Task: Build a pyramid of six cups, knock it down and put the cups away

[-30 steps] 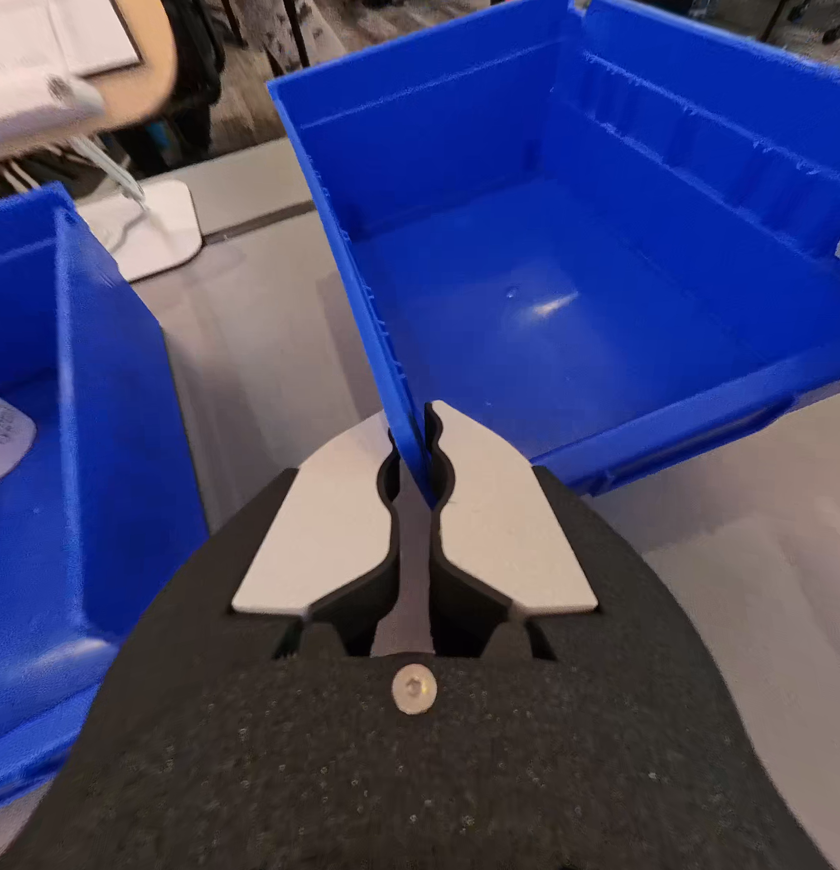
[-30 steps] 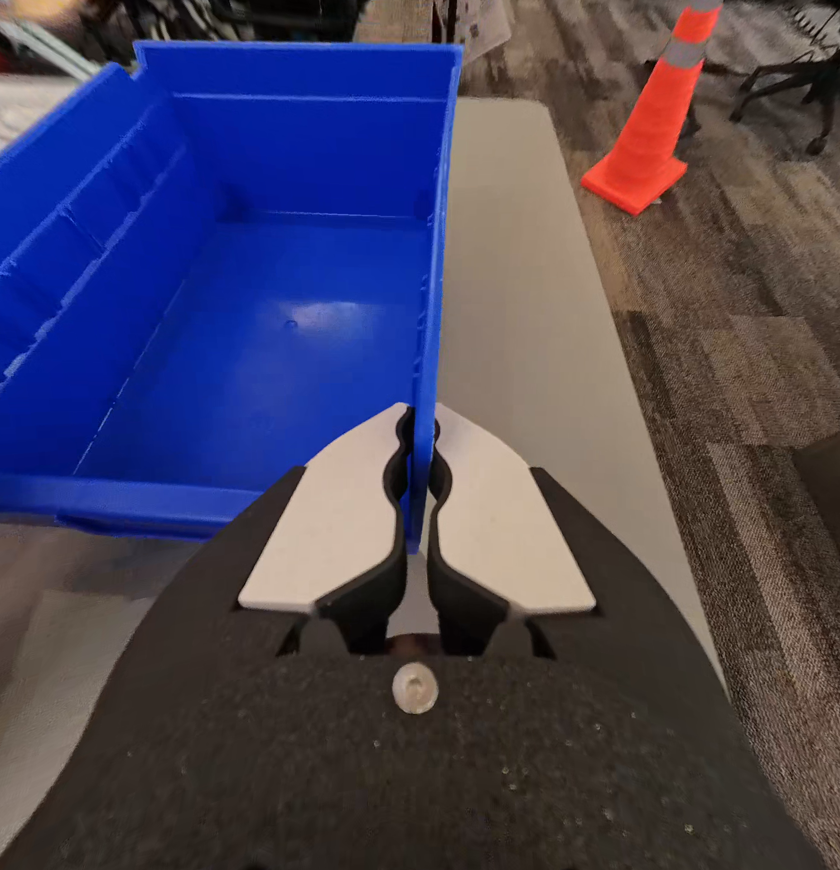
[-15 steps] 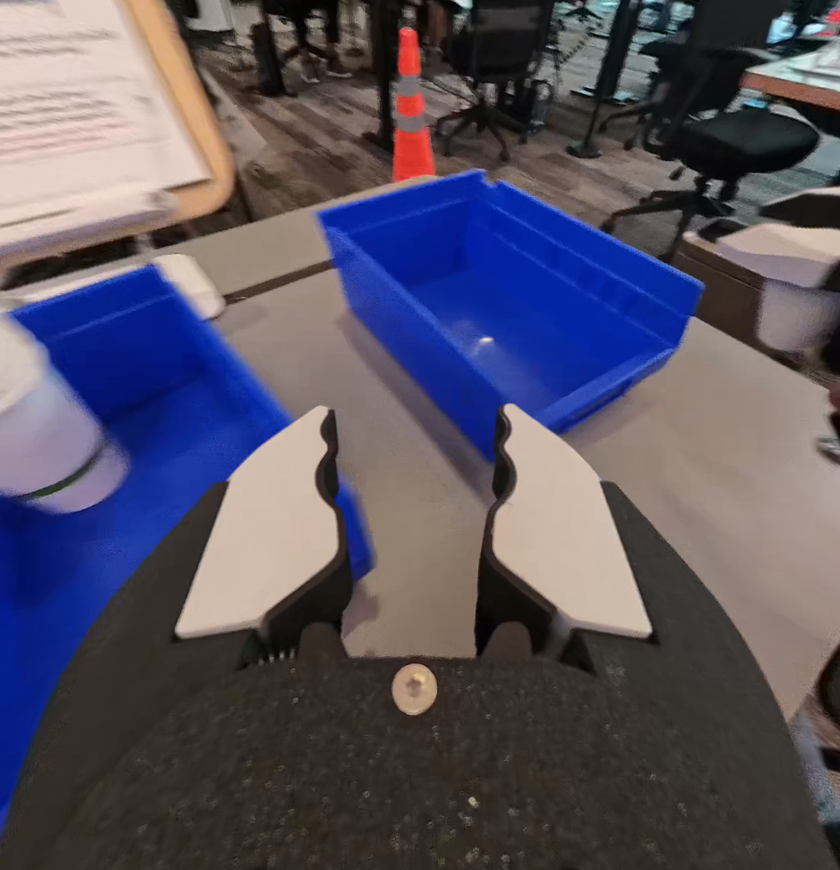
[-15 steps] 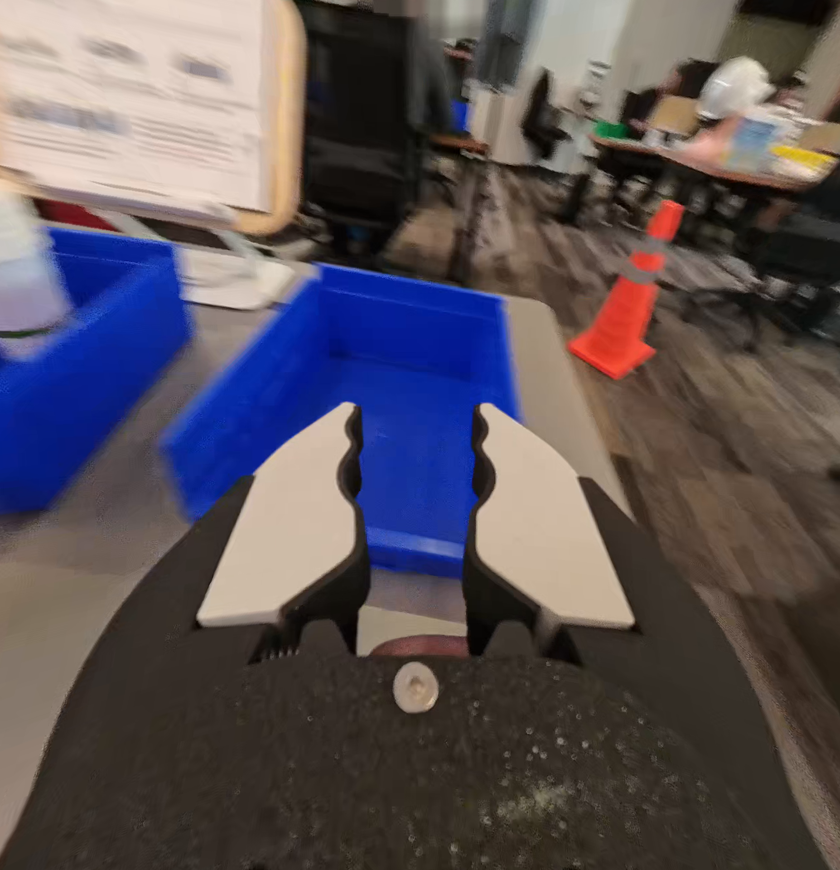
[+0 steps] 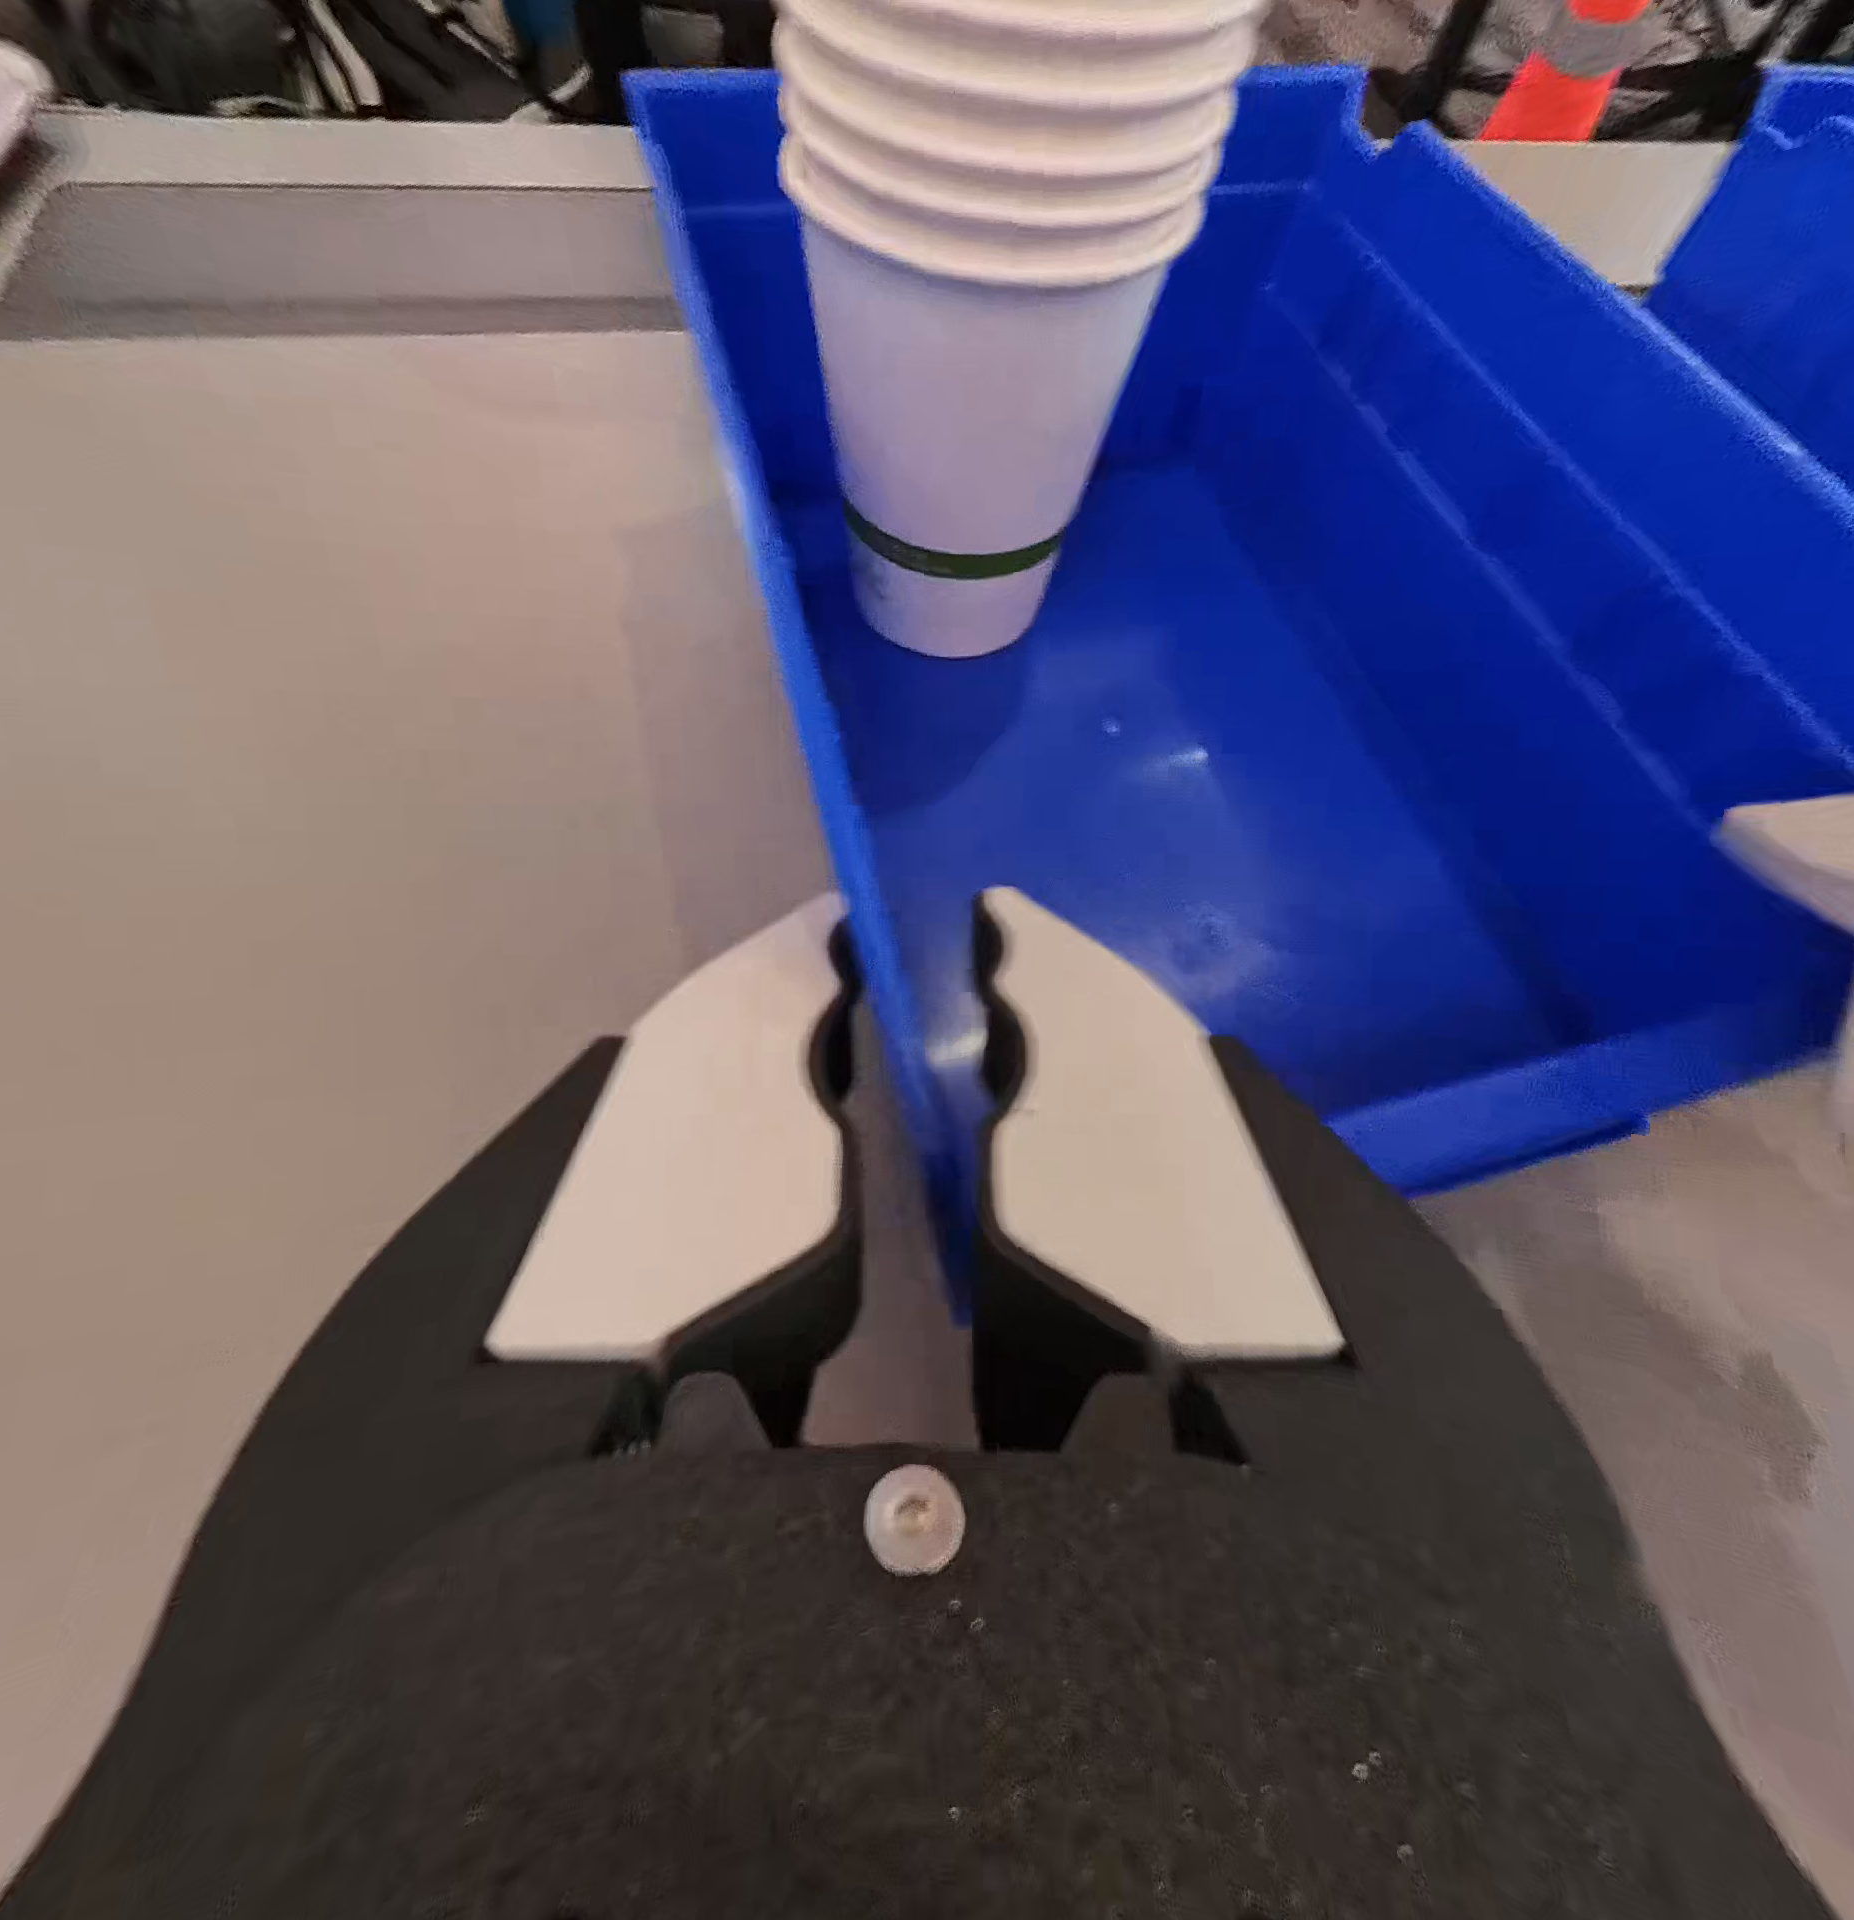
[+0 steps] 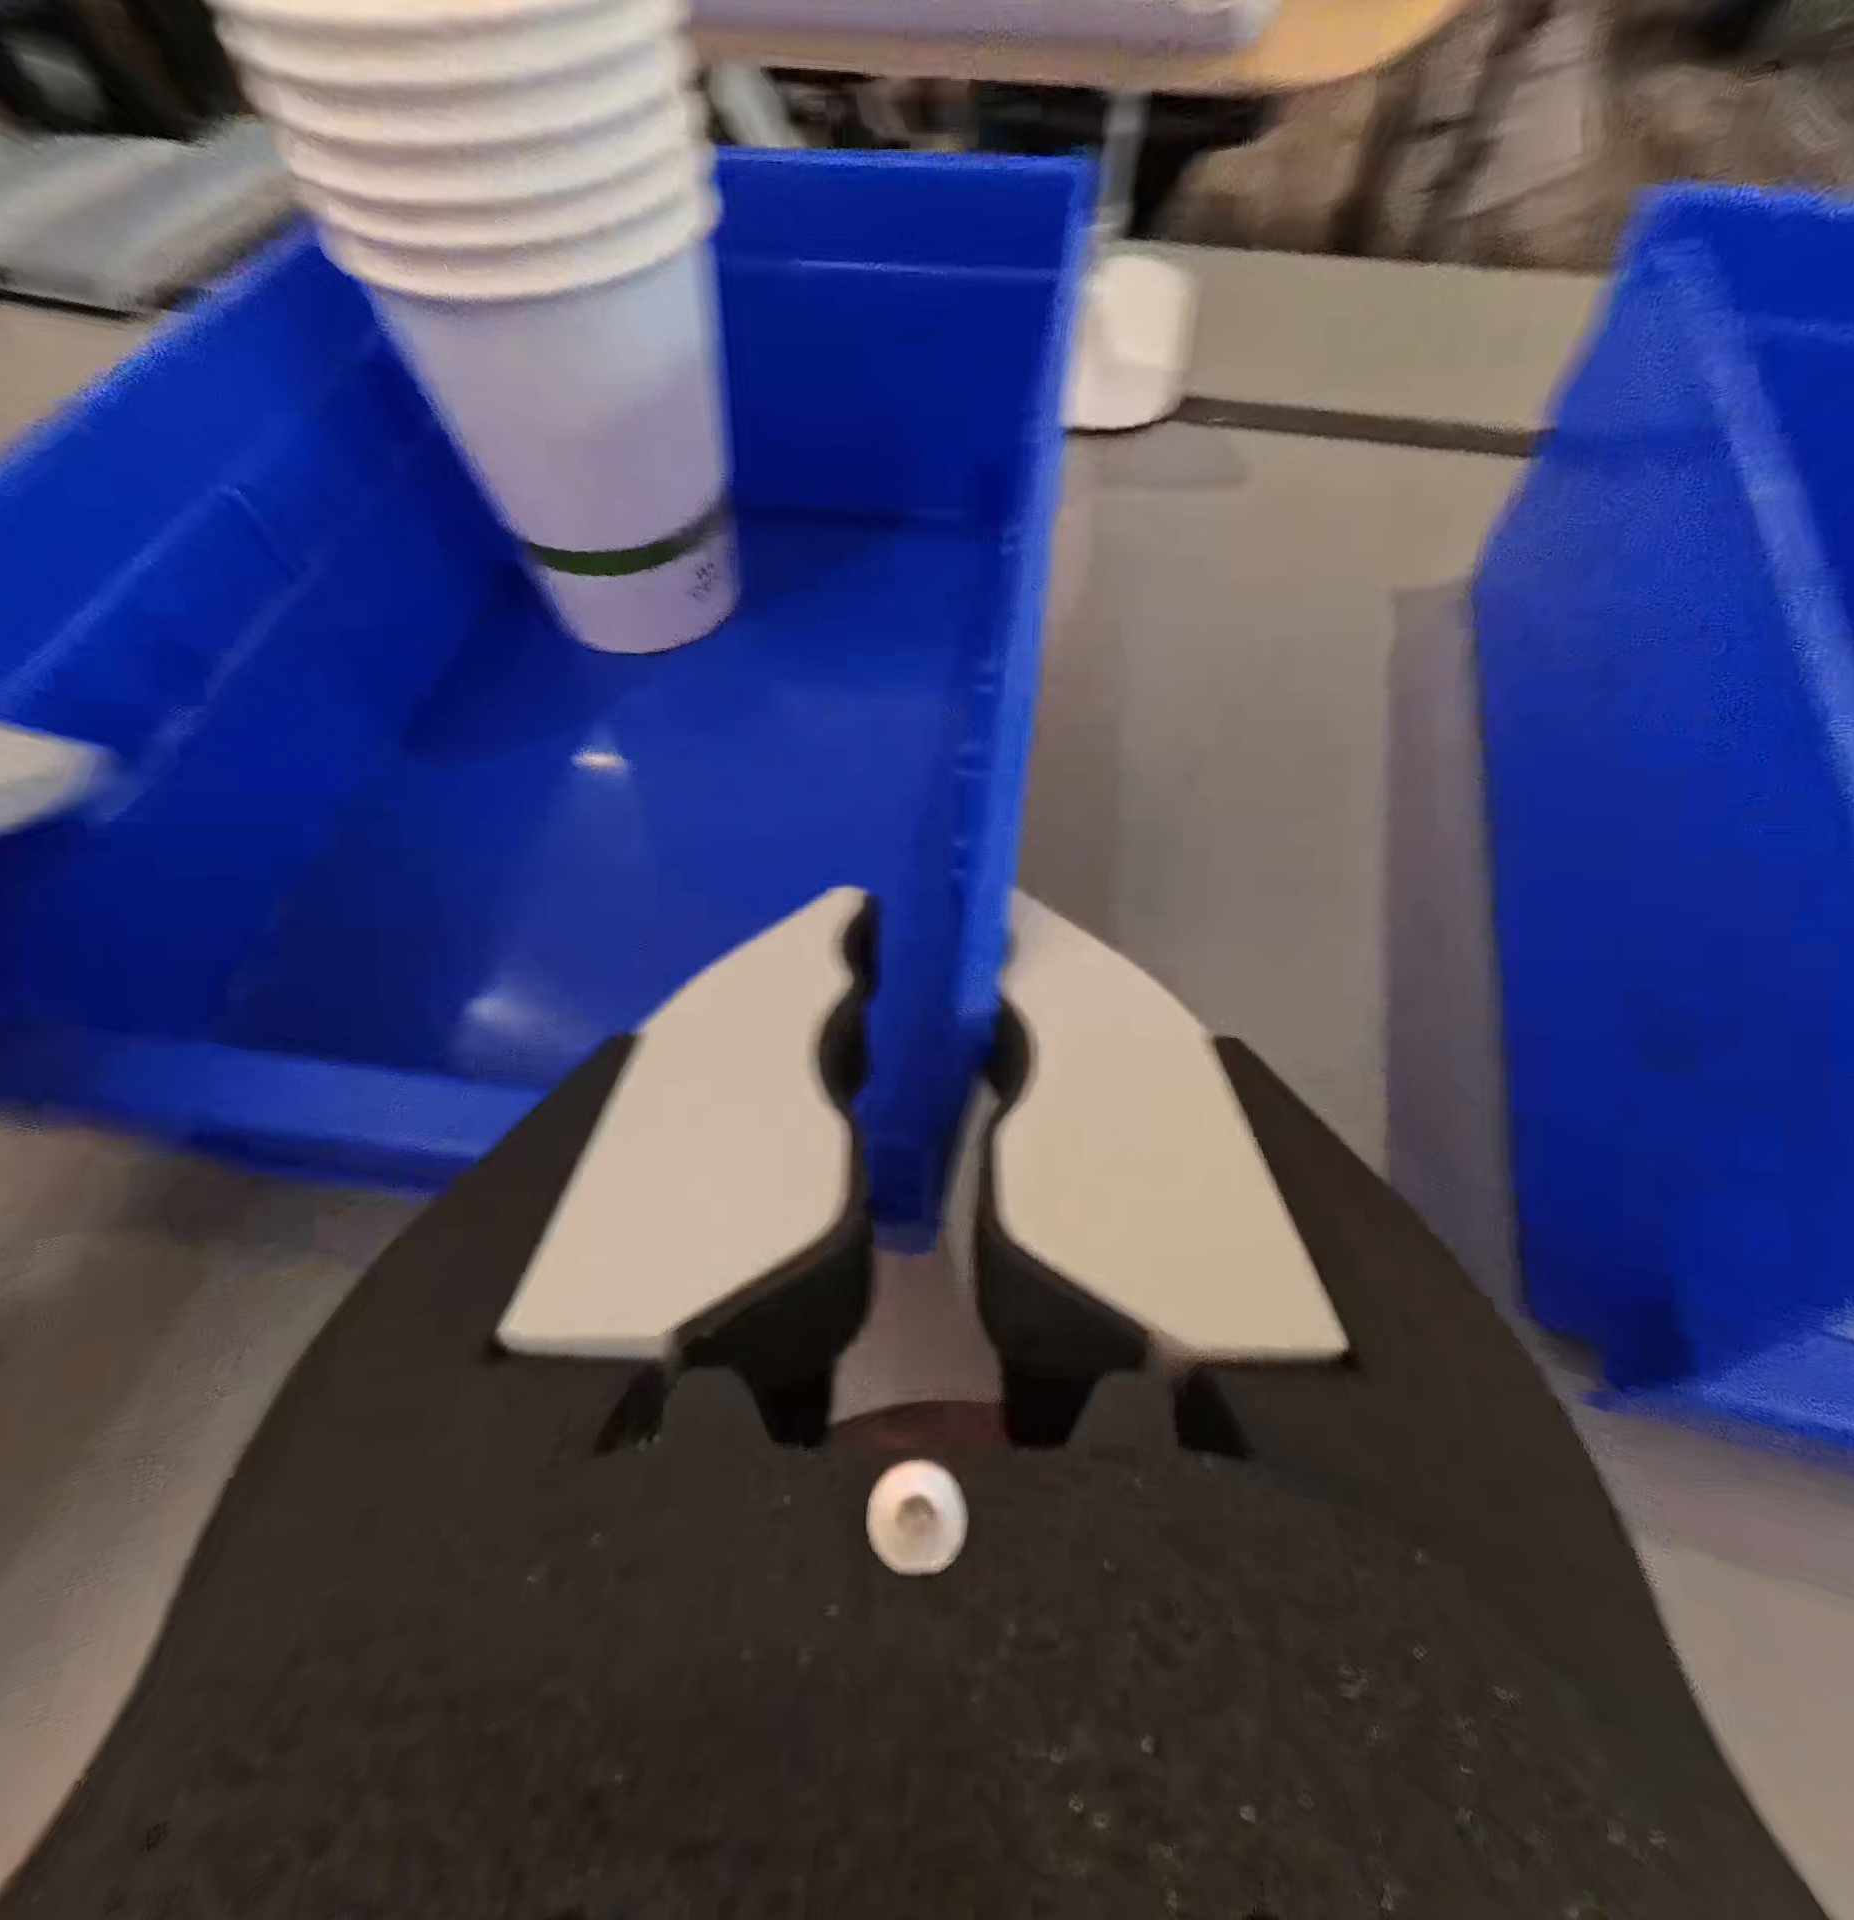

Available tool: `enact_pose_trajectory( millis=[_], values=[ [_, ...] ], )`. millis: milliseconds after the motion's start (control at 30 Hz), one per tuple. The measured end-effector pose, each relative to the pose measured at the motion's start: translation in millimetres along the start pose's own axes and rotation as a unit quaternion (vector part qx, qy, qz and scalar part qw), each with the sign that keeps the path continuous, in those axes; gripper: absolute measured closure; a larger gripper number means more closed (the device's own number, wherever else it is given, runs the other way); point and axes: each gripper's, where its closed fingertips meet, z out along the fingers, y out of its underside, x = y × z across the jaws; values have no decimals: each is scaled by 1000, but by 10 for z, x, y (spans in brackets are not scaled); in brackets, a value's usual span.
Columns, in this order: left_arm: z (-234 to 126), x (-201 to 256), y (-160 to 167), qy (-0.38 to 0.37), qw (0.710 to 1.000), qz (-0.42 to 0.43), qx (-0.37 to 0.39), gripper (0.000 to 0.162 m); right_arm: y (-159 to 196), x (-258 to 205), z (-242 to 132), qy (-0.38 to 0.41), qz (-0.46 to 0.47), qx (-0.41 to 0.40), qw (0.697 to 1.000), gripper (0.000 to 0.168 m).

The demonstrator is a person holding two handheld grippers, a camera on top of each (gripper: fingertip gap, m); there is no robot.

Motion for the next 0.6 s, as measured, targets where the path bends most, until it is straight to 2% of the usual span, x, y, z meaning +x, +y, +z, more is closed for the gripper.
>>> enact_pose_trajectory(
  millis=[33, 267, 433, 600],
  values=[
    [1, -78, -8, -14, 1000, 4, -6, 154, -38, 16, 4, 22, -26, 8, 999, 164],
    [-149, -716, -122, -43, 999, -27, 0, 158, -167, -653, 53, 26, -17, 14, 999, 165],
    [-420, -1420, -300, -64, 998, -6, 26, 157, -436, -1394, 86, 7, -17, 59, 998, 164],
    [-680, -2202, -272, -93, 995, -18, 34, 158, -557, -2179, 224, -14, -29, 64, 997, 164]
  ],
)
